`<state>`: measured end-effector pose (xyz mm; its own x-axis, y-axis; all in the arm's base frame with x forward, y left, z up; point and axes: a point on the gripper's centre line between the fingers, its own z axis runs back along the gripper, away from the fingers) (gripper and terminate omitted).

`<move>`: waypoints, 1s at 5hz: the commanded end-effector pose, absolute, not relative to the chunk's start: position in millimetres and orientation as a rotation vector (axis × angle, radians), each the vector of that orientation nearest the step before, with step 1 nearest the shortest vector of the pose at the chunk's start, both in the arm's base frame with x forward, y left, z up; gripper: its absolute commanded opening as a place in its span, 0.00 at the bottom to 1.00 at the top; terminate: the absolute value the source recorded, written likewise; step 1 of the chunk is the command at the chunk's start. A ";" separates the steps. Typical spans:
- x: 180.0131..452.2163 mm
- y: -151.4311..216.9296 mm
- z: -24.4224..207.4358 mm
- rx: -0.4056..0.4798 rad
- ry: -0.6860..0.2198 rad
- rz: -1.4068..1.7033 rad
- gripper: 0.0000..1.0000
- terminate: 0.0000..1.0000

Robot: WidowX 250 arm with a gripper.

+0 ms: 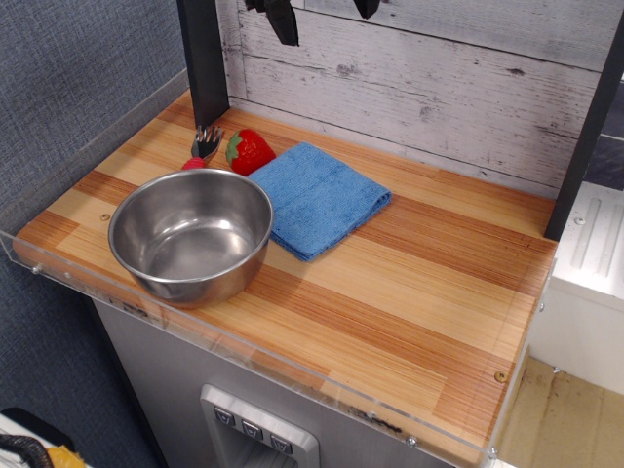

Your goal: Move blue cloth above pot next to the red pepper

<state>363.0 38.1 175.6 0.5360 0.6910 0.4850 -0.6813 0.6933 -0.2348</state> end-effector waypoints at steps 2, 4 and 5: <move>355.6 37.6 192.5 -0.035 -0.635 0.816 1.00 0.00; 355.6 37.6 192.5 -0.035 -0.635 0.816 1.00 0.00; 355.6 37.6 192.5 -0.035 -0.635 0.816 1.00 1.00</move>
